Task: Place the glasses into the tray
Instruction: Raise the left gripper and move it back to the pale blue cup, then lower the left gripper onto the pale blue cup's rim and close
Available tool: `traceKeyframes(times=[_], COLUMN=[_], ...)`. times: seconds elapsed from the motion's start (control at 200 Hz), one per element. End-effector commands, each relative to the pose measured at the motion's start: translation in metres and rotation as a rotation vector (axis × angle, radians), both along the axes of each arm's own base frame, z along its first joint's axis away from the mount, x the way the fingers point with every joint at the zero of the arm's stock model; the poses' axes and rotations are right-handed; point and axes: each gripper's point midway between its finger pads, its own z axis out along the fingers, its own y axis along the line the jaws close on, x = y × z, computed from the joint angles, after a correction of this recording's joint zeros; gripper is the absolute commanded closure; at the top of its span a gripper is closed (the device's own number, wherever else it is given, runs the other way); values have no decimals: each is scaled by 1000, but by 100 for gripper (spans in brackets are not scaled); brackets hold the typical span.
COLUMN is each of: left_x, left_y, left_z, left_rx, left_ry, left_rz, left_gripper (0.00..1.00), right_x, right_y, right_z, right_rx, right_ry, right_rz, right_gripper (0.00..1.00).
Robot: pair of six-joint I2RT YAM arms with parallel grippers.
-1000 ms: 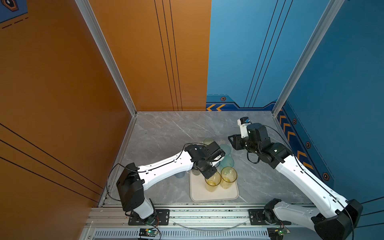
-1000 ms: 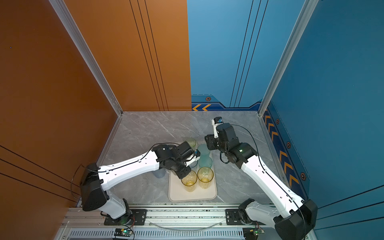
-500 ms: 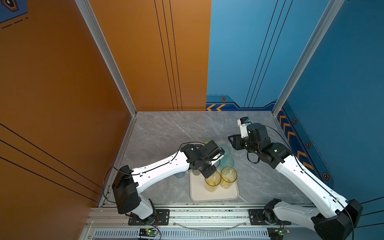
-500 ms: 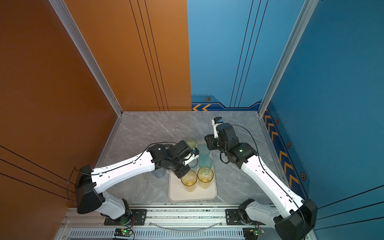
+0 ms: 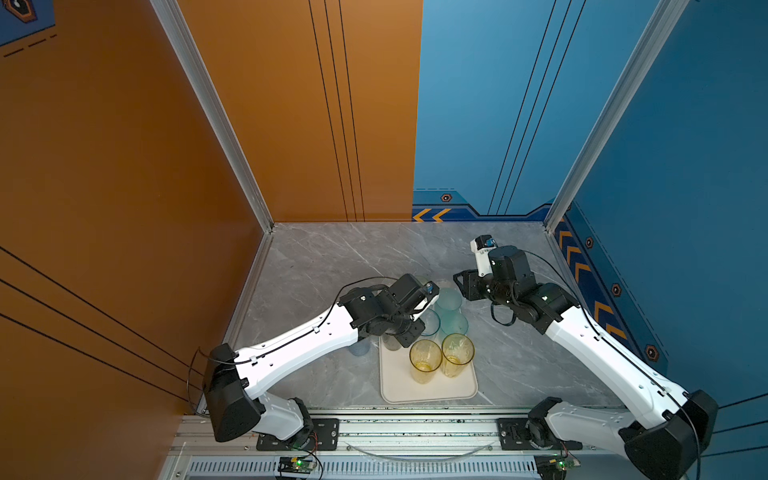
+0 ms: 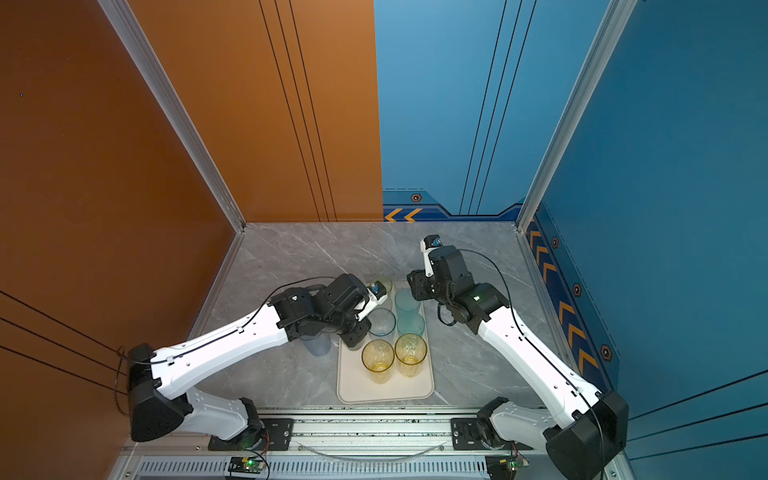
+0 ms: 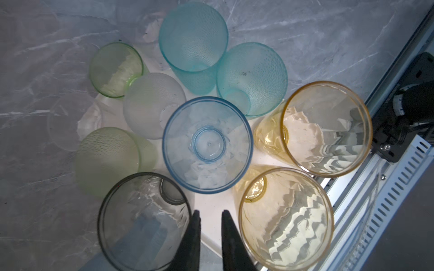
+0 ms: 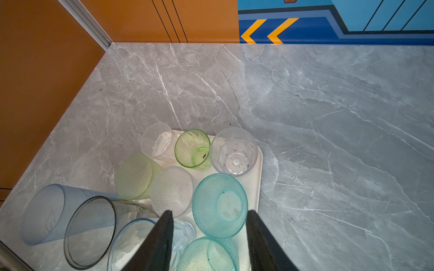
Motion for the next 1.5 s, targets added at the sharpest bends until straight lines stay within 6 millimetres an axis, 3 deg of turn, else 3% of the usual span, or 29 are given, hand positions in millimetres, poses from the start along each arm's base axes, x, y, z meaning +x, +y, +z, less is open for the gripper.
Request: traceKeyframes(times=[0.0, 0.155, 0.411, 0.721, 0.916, 1.237, 1.477, 1.492], left_x=[15, 32, 48, 51, 47, 29, 17, 13], left_y=[23, 56, 115, 174, 188, 178, 182, 183], left_z=[18, 36, 48, 32, 9, -14, -17, -27], left_rx=[-21, -54, -110, -82, -95, -159, -154, -136], left_ry=[-76, -127, -148, -91, 3, 136, 159, 180], left_rz=[87, 212, 414, 601, 659, 647, 661, 665], left_gripper=[81, 80, 80, 82, 83, 83, 82, 82], right_x=[2, 1, 0, -1, -1, -1, -2, -2], right_y=[6, 9, 16, 24, 25, 29, 32, 33], right_z=[6, 5, 0, -5, -10, -19, -23, -23], right_rx=[31, 34, 37, 8, 3, -2, 6, 8], right_ry=[-4, 1, 22, 47, 55, 71, 77, 76], right_rz=[10, 25, 52, 92, 94, 111, 118, 121], right_gripper=[51, 51, 51, 51, 51, 51, 51, 51])
